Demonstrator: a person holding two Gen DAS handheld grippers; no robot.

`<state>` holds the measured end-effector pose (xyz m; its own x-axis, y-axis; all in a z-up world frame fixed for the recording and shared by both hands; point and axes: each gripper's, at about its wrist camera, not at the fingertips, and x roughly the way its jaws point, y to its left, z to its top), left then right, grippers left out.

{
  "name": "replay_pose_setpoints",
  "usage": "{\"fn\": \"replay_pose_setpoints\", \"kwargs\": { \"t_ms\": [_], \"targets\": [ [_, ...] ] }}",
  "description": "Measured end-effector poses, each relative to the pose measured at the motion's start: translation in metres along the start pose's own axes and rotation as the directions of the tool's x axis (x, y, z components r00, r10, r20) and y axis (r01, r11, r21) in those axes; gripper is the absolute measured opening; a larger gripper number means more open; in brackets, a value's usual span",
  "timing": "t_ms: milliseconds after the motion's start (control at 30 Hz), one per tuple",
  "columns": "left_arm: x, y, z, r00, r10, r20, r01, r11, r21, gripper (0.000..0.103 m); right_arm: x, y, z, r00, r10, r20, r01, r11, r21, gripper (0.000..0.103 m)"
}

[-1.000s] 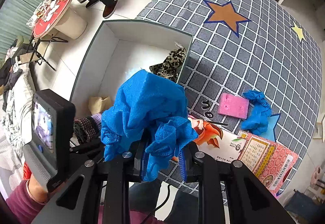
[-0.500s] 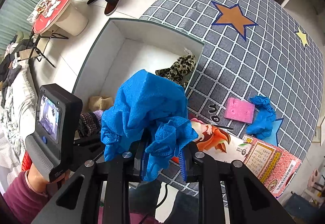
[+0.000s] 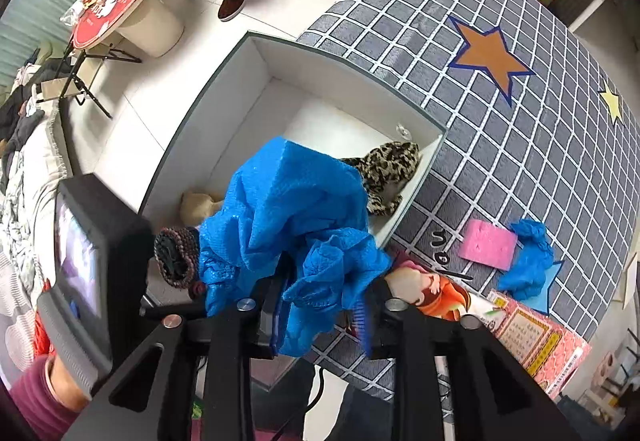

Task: Organize soft objects
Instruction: 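Open the left tool to drop the beanie while the right tool releases the blue bag into the box, then move both tools back to the remaining items on the mat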

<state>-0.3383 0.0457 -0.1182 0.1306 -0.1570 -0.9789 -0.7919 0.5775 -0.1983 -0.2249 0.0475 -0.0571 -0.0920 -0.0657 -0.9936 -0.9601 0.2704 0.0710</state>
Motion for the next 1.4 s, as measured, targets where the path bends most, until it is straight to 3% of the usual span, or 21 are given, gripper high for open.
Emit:
{"fn": "replay_pose_setpoints", "kwargs": {
  "t_ms": [67,100,233,400,567,700,933,1133,1267,1400],
  "targets": [
    [-0.007,-0.001,-0.001,0.998,-0.06,0.019,0.061,0.998,-0.027,0.082,-0.002,-0.002,0.004,1.0,0.02,0.011,-0.02,1.0,0.013,0.096],
    [-0.009,-0.001,-0.001,0.997,-0.077,0.027,0.078,0.996,-0.035,0.084,-0.005,-0.005,0.004,0.999,0.035,0.025,-0.035,0.999,0.026,0.103],
    [-0.022,0.004,-0.001,0.985,-0.156,0.071,0.162,0.983,-0.091,0.093,-0.011,-0.014,0.007,0.997,0.074,0.024,-0.075,0.995,0.067,0.103],
    [-0.035,0.017,0.012,0.964,-0.253,0.087,0.263,0.954,-0.141,0.093,-0.026,-0.042,0.001,0.994,0.102,0.036,-0.106,0.984,0.143,0.103],
    [-0.051,0.015,0.032,0.979,-0.16,0.124,0.172,0.98,-0.096,0.094,-0.047,-0.087,-0.009,0.989,0.126,0.071,-0.14,0.958,0.252,0.103],
    [-0.06,0.001,0.042,0.986,-0.112,0.122,0.115,0.993,-0.02,0.094,-0.07,-0.138,-0.022,0.983,0.127,0.135,-0.169,0.914,0.368,0.103],
    [-0.079,-0.048,0.069,0.985,-0.121,0.12,0.107,0.987,0.117,0.094,-0.083,-0.233,-0.056,0.984,0.078,0.16,-0.157,0.801,0.577,0.103],
    [-0.079,-0.131,0.094,0.989,-0.115,0.094,0.084,0.953,0.292,0.094,-0.061,-0.288,-0.087,0.991,0.086,0.101,-0.132,0.716,0.686,0.103],
    [-0.058,-0.178,0.102,0.997,-0.062,0.054,0.037,0.926,0.376,0.094,-0.041,-0.311,-0.097,0.992,0.112,0.051,-0.116,0.708,0.697,0.103],
    [-0.022,-0.214,0.11,1.0,-0.006,-0.023,0.015,0.905,0.424,0.094,-0.017,-0.327,-0.09,0.991,0.13,-0.021,-0.083,0.74,0.668,0.103]
  ]
}}
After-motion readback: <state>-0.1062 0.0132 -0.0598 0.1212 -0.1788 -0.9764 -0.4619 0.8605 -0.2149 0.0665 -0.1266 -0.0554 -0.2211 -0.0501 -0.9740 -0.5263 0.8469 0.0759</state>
